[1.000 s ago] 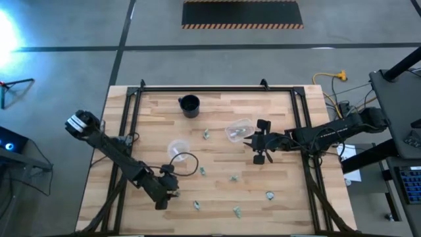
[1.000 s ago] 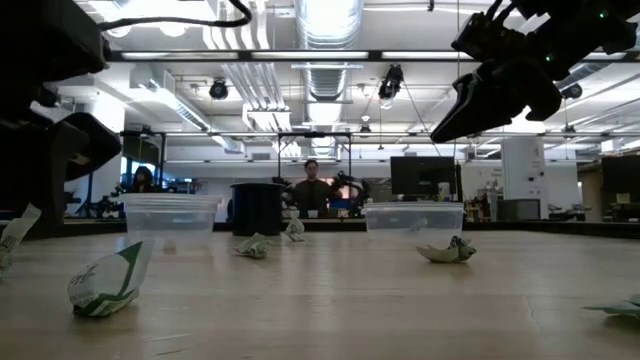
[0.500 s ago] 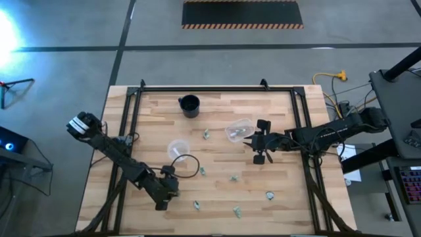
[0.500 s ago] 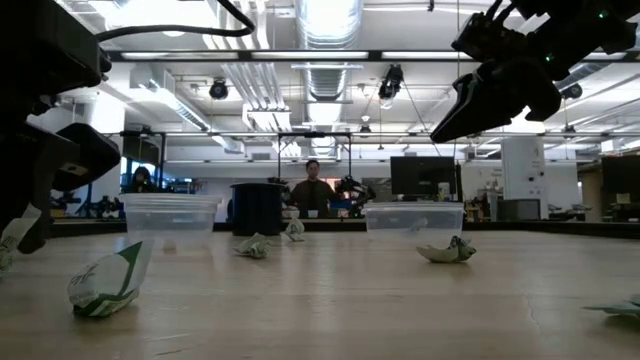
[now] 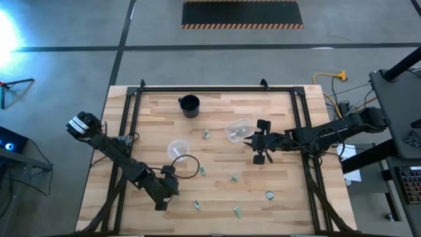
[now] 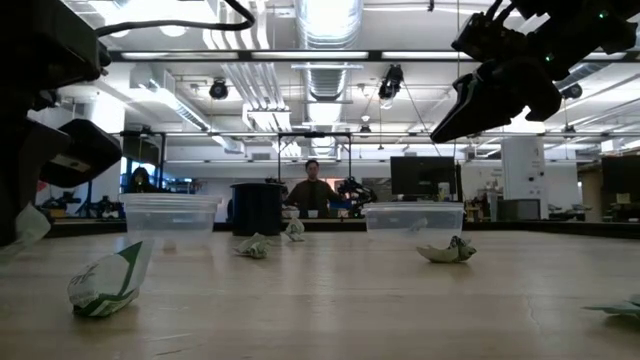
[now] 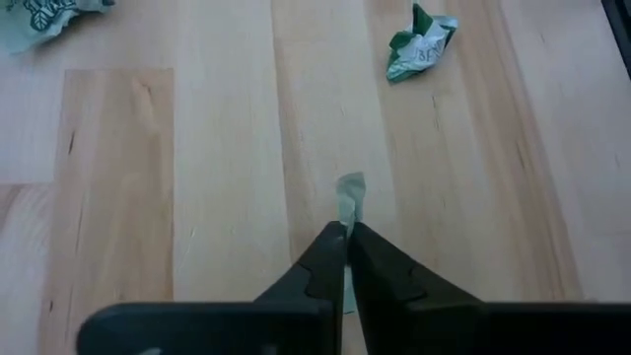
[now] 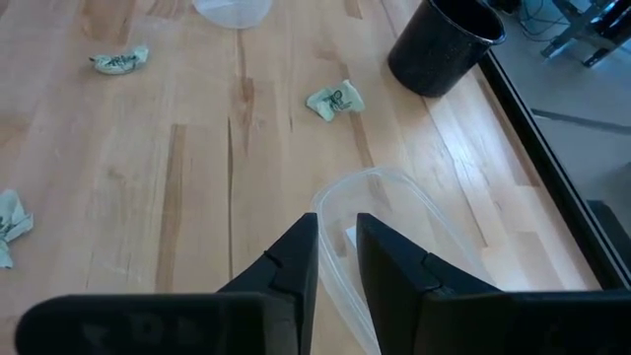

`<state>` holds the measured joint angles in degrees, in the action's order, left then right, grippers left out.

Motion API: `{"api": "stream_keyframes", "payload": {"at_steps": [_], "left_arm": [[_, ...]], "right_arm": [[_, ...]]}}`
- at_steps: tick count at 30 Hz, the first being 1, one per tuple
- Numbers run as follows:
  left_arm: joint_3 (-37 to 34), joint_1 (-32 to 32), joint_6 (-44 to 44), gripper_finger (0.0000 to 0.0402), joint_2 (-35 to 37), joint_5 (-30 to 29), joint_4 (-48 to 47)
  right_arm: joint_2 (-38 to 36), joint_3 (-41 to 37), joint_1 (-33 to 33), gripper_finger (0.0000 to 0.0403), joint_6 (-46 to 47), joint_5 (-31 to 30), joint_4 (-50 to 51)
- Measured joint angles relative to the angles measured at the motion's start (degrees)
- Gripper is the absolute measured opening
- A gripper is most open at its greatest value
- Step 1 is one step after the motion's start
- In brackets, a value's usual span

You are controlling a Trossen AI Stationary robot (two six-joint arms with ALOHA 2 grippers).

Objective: Pick and place items into bin
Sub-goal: Put the stevia packet into the circle transparent bin

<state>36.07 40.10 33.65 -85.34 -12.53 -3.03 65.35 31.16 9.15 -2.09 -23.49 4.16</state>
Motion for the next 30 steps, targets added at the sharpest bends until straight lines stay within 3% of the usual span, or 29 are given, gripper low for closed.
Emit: {"api": "stream_keyframes", "payload": {"at_steps": [9, 19, 30], "left_arm": [[1.78, 0.0, -4.61, 0.0, 3.83, -7.37, -1.1], [2.03, -0.38, -5.64, 0.0, 12.73, -30.76, -18.37], [0.38, -7.39, -5.64, 0.0, 13.63, -36.68, -26.54]], "right_arm": [[0.0, 0.0, 0.0, 0.0064, -0.02, 0.0, 0.02], [0.01, -0.19, 0.0, 0.006, -0.01, -0.01, 0.07], [-0.01, -0.2, 0.0, 0.0059, 0.04, -0.02, 0.02]]}}
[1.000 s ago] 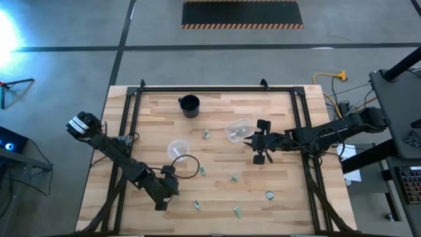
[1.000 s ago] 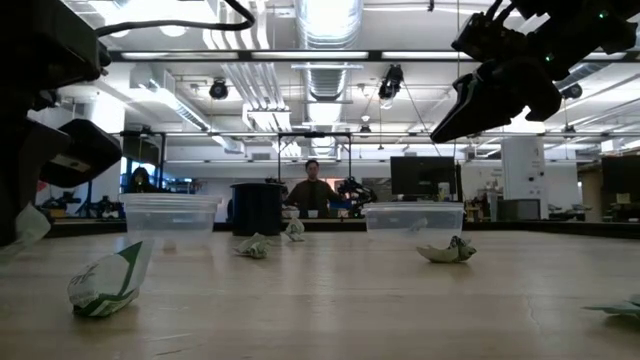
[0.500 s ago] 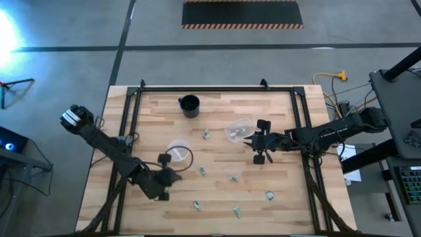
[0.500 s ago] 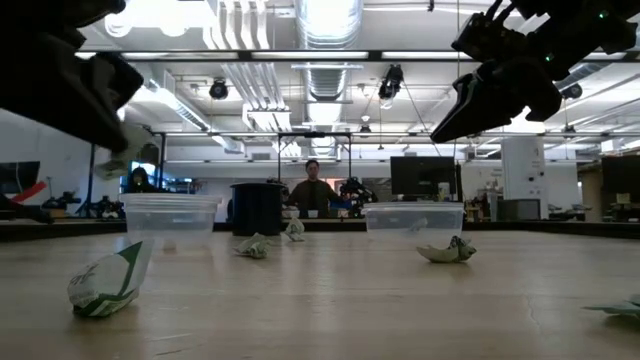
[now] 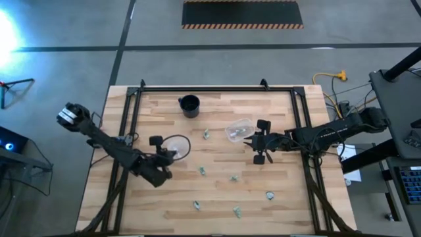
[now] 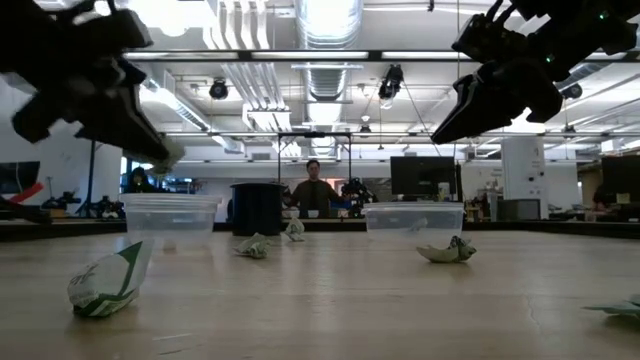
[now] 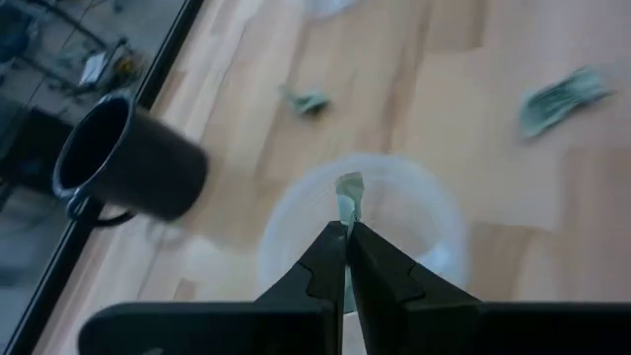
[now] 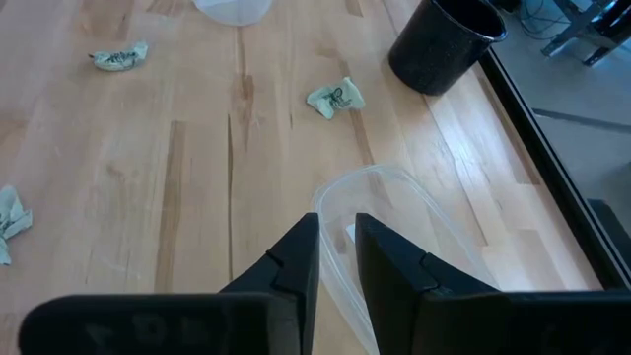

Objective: Pick and place items into bin
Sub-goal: Put the stevia packet into the circle transparent bin

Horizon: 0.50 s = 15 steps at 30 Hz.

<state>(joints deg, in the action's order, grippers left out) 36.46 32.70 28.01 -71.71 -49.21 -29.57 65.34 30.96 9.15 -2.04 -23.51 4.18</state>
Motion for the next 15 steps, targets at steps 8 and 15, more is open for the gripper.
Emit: {"api": "stream_keyframes", "payload": {"at_steps": [8, 15], "left_arm": [[-0.14, -2.31, -2.16, 0.0, -2.43, 0.71, 0.29], [-0.08, -2.39, -4.8, 0.0, -4.36, 0.9, 0.64]], "right_arm": [[0.02, -0.02, 0.0, 0.006, -0.02, 0.0, 0.0], [0.02, -0.13, 0.0, 0.0061, -0.06, 0.0, 0.0]]}}
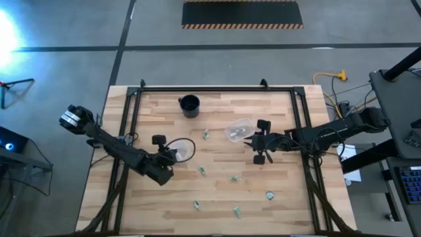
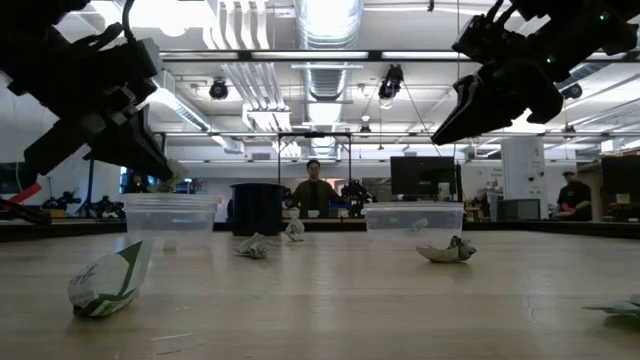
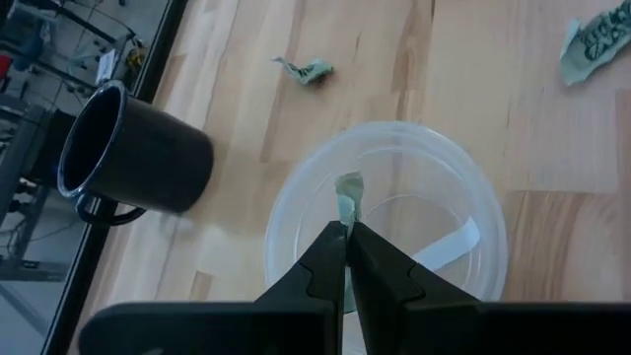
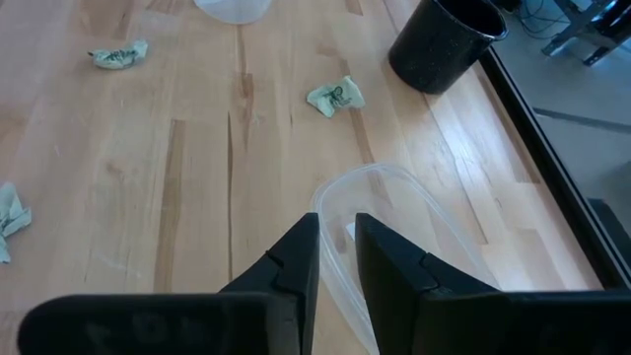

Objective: Pick and place items into bin
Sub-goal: Put the stevia packet into the circle transparent bin, then put the stevia packet into the rectangle transparent bin

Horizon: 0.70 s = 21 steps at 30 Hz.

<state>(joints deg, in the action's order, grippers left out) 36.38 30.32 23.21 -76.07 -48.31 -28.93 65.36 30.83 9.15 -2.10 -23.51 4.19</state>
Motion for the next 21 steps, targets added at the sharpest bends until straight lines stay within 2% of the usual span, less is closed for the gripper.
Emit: {"api": "stream_keyframes", "payload": {"at_steps": [9, 21], "left_arm": [[0.13, -0.34, -2.06, 0.0004, -0.83, -0.15, 0.98], [0.36, -0.76, -4.49, 0.0066, -0.79, -0.48, 2.75]], "right_arm": [[0.0, -0.2, 0.0, 0.0057, -0.01, 0.0, 0.0], [-0.02, -0.48, 0.0, 0.0057, 0.06, 0.0, 0.0]]}}
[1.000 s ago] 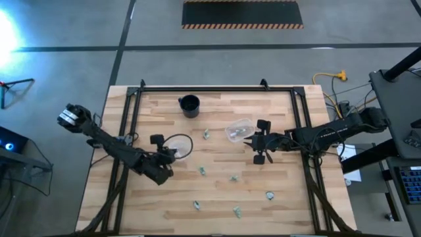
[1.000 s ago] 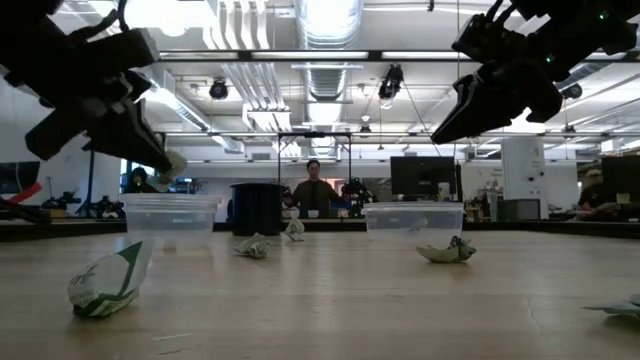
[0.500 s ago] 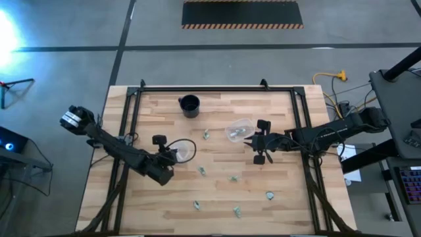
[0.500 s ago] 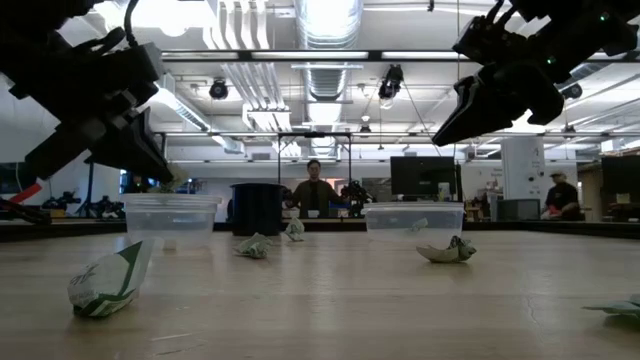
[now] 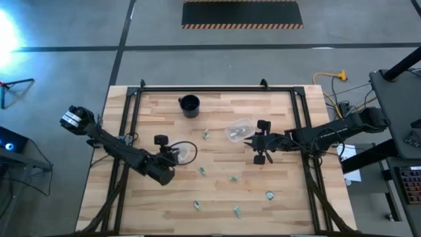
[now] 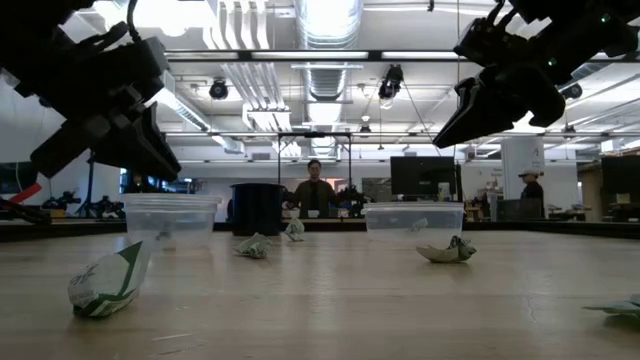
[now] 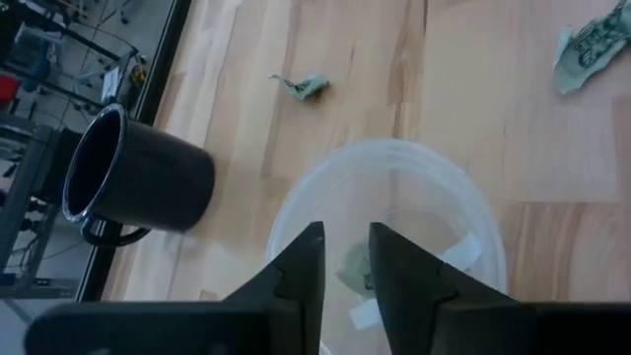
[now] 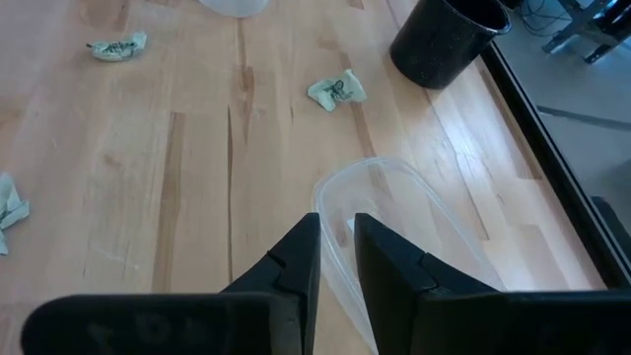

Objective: Pick and place items into bin
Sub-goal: Put the stevia packet into the rectangle transparent bin

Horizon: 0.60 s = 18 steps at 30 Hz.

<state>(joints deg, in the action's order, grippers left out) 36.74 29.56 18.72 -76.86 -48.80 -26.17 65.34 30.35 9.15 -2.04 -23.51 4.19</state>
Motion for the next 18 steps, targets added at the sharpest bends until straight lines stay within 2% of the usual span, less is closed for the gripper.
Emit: {"api": "stream_keyframes", "payload": {"at_steps": [2, 6, 9, 12, 18], "left_arm": [[0.71, 0.02, -0.01, 0.0068, 0.04, -0.01, 0.0], [3.07, 0.02, -1.28, 0.0068, 0.11, -0.07, 0.07], [5.28, 0.02, -3.69, 0.0068, 0.13, -0.09, 0.2], [7.14, 0.02, -4.79, 0.0068, 0.13, -0.15, 0.23], [8.81, 0.02, -6.14, 0.0068, 0.15, -1.05, 0.26]], "right_arm": [[0.02, -0.02, 0.05, 0.0057, 0.27, 1.13, -0.02], [0.0, -0.03, 0.15, 0.0057, 1.93, 8.48, -0.02], [0.01, -0.14, 1.23, 0.0057, 3.44, 11.74, 0.0], [0.02, -0.15, 3.9, 0.0057, 4.88, 13.13, -0.19], [3.21, -0.2, 11.35, 0.0056, 5.07, 12.23, -3.62]]}}
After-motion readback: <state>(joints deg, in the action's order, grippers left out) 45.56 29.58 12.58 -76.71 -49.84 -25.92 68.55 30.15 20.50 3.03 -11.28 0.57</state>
